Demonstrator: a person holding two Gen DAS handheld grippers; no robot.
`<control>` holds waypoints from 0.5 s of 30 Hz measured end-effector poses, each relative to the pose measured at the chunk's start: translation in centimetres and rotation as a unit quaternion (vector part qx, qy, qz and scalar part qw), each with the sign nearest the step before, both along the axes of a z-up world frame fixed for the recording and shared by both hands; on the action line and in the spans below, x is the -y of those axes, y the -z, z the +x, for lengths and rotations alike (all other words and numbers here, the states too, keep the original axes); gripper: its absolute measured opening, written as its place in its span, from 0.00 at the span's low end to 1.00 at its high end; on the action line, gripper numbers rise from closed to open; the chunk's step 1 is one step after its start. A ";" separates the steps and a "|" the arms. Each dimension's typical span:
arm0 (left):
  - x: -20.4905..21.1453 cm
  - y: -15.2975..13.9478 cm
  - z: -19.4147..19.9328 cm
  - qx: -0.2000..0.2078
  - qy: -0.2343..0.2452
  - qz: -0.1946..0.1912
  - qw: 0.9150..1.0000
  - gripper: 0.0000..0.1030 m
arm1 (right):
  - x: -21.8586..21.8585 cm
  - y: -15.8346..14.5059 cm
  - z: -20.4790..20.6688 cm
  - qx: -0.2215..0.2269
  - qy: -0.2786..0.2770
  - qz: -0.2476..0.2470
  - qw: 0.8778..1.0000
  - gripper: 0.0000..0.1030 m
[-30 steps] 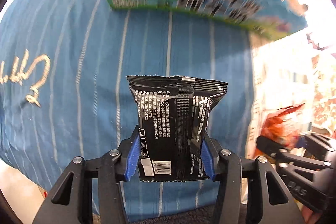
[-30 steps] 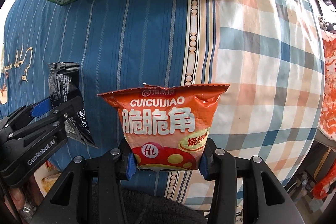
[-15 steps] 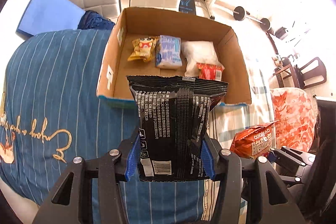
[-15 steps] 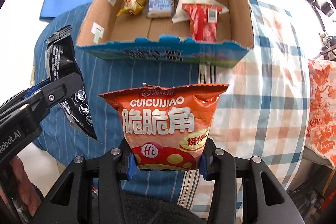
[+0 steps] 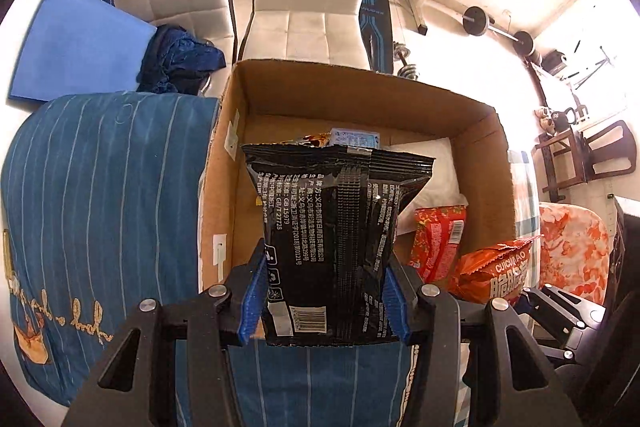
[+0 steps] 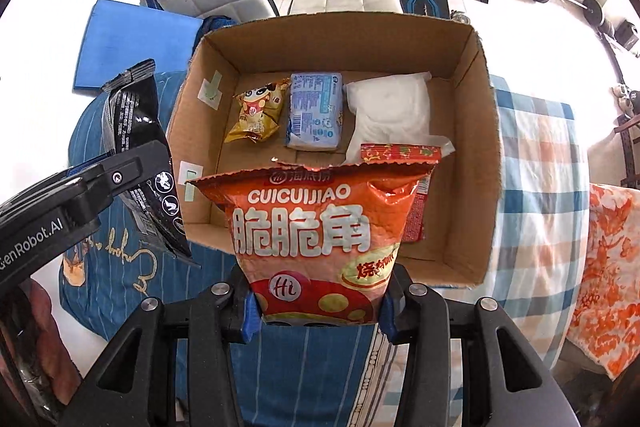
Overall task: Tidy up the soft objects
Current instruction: 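Carry black bag with left tool while right tool carries orange bag into box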
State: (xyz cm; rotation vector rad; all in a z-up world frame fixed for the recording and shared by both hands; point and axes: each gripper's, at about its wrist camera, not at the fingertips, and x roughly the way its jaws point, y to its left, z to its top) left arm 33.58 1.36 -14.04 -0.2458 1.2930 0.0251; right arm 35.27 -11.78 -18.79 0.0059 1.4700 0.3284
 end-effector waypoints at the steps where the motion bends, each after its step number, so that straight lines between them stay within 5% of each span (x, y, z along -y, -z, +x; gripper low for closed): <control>1: -0.3 1.0 1.0 -0.013 0.000 -0.005 1.000 0.46 | -0.3 1.0 0.8 -0.007 0.002 0.000 1.000 0.46; 15: -1.5 13.6 5.7 -0.187 0.009 -0.062 0.980 0.47 | -1.8 12.3 5.6 -0.105 0.008 -0.005 0.994 0.46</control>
